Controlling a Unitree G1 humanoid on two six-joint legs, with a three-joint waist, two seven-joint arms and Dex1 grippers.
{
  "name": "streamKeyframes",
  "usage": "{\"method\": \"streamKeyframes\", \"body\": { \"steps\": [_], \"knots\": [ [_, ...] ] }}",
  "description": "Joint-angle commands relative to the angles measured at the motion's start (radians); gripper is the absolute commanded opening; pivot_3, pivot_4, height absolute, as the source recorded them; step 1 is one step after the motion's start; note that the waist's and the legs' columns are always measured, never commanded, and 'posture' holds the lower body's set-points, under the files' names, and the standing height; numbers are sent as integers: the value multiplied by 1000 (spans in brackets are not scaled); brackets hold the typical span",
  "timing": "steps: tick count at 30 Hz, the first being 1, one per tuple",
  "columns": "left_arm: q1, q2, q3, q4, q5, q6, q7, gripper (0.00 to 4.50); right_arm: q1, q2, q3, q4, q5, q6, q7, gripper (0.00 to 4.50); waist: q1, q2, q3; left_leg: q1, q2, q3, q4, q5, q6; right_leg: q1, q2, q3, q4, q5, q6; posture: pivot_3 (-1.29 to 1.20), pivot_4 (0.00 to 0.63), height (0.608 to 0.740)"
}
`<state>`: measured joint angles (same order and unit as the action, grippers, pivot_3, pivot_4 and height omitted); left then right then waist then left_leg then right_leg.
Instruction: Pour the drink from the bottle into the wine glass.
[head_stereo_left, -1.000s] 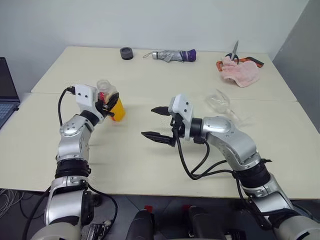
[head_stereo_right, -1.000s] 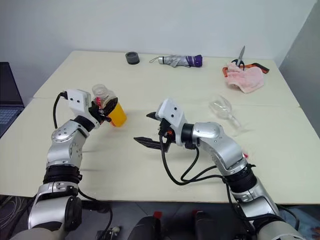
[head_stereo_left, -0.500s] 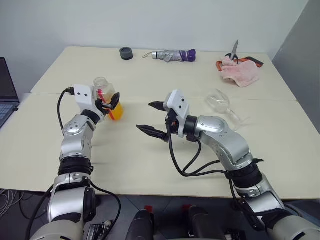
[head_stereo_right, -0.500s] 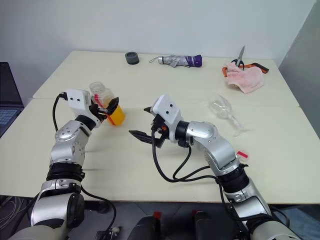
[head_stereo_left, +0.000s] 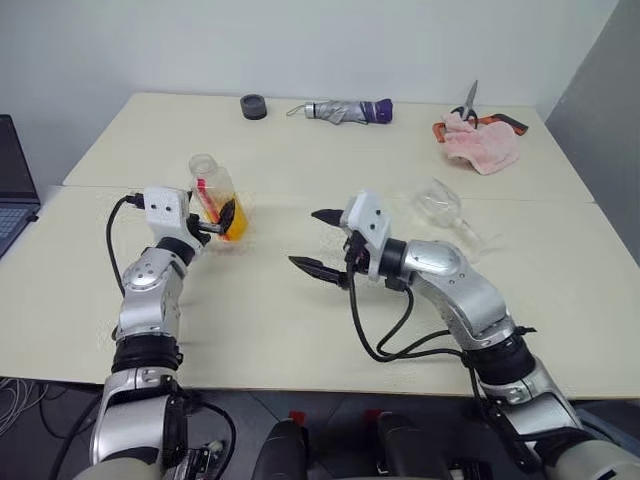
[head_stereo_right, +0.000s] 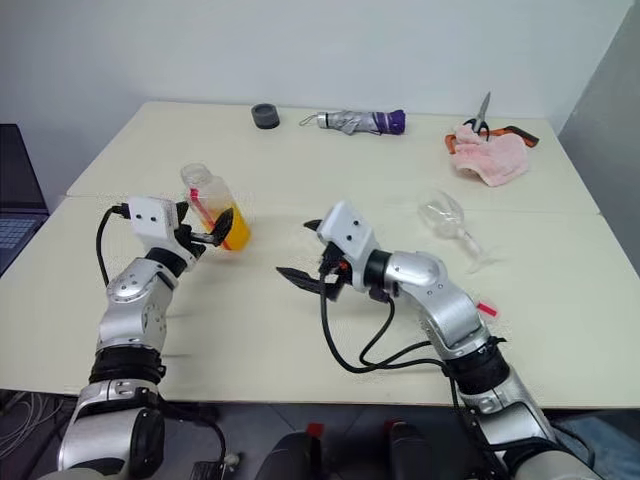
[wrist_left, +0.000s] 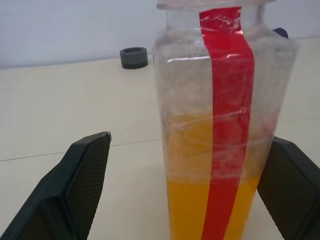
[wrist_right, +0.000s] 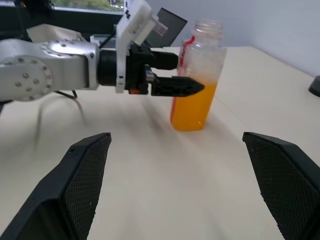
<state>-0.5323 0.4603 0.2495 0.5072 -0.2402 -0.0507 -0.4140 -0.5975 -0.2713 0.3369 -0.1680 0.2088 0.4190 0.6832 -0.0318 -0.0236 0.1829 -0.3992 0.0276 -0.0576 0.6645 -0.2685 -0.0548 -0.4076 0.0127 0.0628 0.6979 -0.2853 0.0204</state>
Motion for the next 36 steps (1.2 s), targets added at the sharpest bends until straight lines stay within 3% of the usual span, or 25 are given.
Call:
{"method": "streamKeyframes", "body": {
  "steps": [1,8,12,16,19,26,36],
  "knots": [
    [49,-4,20,-99,-2,-22,21,4474,29,-25,-14,-69,-22,-80,17,4500,0,0,0,0,0,0,0,0,0,0,0,0,0,0,0,0,150,740],
    [296,1,34,-389,-46,68,11,4474,159,-111,-67,-195,-4,-91,29,4500,-1,0,0,0,2,0,-1,0,0,0,-2,1,0,0,0,0,150,740],
    [438,8,34,-583,-82,139,-15,4474,202,-154,-152,-293,43,15,2,4500,0,0,0,1,2,0,-1,0,0,1,-2,1,0,0,0,0,150,740],
    [533,24,-46,-759,-120,199,-116,4474,184,-203,-285,-343,123,171,-37,4500,1,0,0,2,1,0,-1,0,0,2,-1,1,0,0,0,0,150,740],
    [513,46,-118,-809,-144,243,-200,4474,125,-223,-366,-314,152,290,-93,4500,3,0,0,2,0,0,0,0,0,3,0,1,0,0,1,0,150,740],
    [340,97,-261,-763,-169,321,-400,4474,-77,-279,-357,-63,47,503,-233,4500,-2,0,0,3,-1,3,-1,0,0,2,5,3,-1,0,0,0,150,740],
    [216,59,-339,-677,-148,300,-494,4474,-324,-349,-203,505,-98,395,-113,4500,-3,1,0,1,-1,6,-2,0,1,0,3,5,-2,0,0,0,150,740]
  ]
}}
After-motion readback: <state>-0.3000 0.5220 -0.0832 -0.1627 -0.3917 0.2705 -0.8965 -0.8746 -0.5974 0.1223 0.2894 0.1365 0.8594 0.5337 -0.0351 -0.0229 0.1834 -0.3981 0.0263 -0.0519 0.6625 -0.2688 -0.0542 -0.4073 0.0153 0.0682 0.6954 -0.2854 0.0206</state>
